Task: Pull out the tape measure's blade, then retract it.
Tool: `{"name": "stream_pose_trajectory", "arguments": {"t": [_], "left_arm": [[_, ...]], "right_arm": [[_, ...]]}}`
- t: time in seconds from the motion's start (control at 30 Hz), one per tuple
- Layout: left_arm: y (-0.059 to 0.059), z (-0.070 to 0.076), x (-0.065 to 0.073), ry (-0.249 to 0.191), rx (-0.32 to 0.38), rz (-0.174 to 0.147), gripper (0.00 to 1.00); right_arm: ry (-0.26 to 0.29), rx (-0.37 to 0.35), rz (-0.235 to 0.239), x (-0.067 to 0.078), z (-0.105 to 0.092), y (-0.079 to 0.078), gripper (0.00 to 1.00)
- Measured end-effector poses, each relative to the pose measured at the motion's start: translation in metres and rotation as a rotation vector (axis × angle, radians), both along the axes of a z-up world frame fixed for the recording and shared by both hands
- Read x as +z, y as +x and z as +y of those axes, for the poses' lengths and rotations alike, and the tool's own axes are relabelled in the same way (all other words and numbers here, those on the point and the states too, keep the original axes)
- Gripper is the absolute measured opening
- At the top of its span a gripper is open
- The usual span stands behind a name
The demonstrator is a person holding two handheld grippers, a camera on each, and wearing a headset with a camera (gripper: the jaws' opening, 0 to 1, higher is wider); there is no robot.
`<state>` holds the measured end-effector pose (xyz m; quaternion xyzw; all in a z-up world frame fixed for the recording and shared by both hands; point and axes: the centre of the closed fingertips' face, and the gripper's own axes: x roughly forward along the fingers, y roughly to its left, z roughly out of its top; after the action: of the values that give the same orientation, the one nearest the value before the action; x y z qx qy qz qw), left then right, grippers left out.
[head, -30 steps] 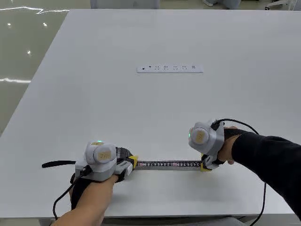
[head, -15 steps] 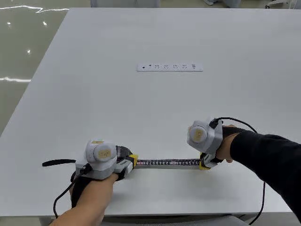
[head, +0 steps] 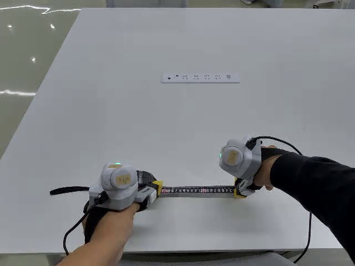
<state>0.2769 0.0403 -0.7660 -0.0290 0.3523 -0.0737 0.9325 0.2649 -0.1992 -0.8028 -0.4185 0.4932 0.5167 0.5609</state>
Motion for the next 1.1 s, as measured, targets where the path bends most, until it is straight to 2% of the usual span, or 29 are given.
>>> {"name": "stream_pose_trajectory", "arguments": {"t": [1.1], "left_arm": [[-0.0019, -0.0004, 0.001, -0.057, -0.02, 0.039, 0.6]], "right_arm": [[0.015, 0.005, -0.005, 0.0012, 0.0072, 0.0002, 0.11]]}}
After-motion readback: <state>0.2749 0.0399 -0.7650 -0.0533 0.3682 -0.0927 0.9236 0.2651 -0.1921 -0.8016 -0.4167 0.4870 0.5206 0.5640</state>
